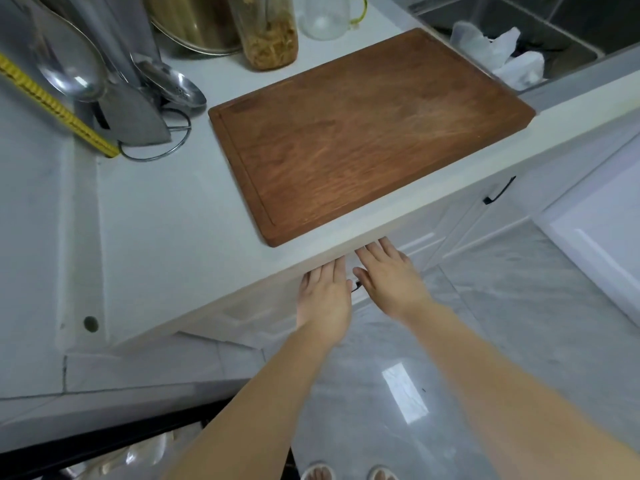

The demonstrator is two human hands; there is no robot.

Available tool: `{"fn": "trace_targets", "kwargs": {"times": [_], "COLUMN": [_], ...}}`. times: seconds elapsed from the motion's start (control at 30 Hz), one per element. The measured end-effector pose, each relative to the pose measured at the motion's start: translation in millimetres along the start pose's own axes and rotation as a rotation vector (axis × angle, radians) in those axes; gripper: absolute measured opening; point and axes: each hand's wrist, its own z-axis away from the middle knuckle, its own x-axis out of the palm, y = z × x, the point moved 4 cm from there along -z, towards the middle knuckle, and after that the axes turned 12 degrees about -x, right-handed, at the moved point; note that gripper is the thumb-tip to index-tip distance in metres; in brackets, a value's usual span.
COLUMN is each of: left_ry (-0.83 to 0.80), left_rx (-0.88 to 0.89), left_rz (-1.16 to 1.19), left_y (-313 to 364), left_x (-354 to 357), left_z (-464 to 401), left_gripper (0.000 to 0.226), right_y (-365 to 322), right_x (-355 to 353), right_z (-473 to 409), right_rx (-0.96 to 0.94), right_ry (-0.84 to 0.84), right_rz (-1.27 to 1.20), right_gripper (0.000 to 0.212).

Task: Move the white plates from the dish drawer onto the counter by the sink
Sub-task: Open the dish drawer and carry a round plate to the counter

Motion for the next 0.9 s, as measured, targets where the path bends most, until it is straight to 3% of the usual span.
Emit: {"fn": "trace_targets", "kwargs": {"times": [0.17,0.33,0.53,0.8,0.9], "left_ry": [-0.01,-0.007,0.021,-0.078,-0.088], "left_rx": [-0.036,-0.03,-0.024,-0.06,-0.057], "left_rz": [0.069,0.064,0.062,0.061,0.07], "left_y": [2.5,1.6,6.1,10.3,13.5], "left_x": [1.2,-0.9,2.2,0.1,1.4], "left_z": [1.1,1.8,13.2,24.3,33.5], "left_gripper": [0.052,0.052,0.08,0.059,0.069], "right_y": [0.7,4.9,9.0,10.1,9.5], "right_x": [1.7,1.4,4.6,7.7,8.5], "right_z": [-0.1,0.1,14.1,23.6,34.1], "right_rx": [-0.013,0.003,-0.009,-0.006,0.014], "right_ry": [0.081,0.032,0.038,0.047,0.05], "right_rz": [-0.006,0.026,0.013,-0.002,-0.051], "right_gripper": [0.04,0.044,0.062,0.07,0.076]}}
